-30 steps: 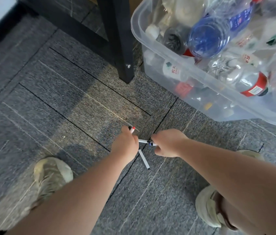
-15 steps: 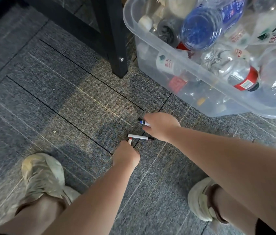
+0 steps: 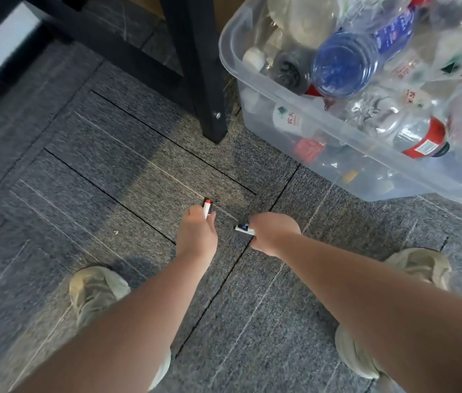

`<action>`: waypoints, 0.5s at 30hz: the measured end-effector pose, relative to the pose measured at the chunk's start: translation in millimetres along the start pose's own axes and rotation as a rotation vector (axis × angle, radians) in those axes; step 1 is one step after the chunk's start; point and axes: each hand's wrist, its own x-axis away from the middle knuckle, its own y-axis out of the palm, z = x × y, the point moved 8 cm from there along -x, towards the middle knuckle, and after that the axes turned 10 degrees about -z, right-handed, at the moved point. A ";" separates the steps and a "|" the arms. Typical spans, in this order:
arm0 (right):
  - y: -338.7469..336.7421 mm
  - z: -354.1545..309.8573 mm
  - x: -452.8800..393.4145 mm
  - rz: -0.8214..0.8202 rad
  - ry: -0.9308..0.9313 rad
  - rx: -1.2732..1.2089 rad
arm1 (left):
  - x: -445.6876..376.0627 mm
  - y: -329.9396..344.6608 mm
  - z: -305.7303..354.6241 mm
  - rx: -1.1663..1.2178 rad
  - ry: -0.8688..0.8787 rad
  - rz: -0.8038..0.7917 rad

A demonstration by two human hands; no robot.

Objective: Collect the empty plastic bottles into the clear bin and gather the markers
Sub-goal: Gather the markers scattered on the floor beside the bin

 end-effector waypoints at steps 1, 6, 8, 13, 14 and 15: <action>-4.0 0.5 2.6 0.013 0.003 -0.019 | -1.1 -6.4 5.0 -0.011 0.020 0.010; -41.9 7.1 28.7 0.127 0.059 -0.150 | -1.3 -38.7 30.3 -0.047 -0.003 -0.030; -67.7 7.6 45.7 0.176 0.067 -0.206 | 6.5 -59.3 49.4 -0.091 0.034 -0.016; -149.6 0.7 109.5 0.336 0.030 -0.348 | 31.3 -123.8 107.5 -0.063 0.082 -0.004; -166.6 -2.2 126.5 0.358 0.011 -0.375 | 39.1 -138.9 121.1 -0.024 0.080 -0.007; -181.3 -4.7 143.6 0.383 -0.012 -0.396 | 47.6 -153.2 135.0 -0.001 0.094 -0.003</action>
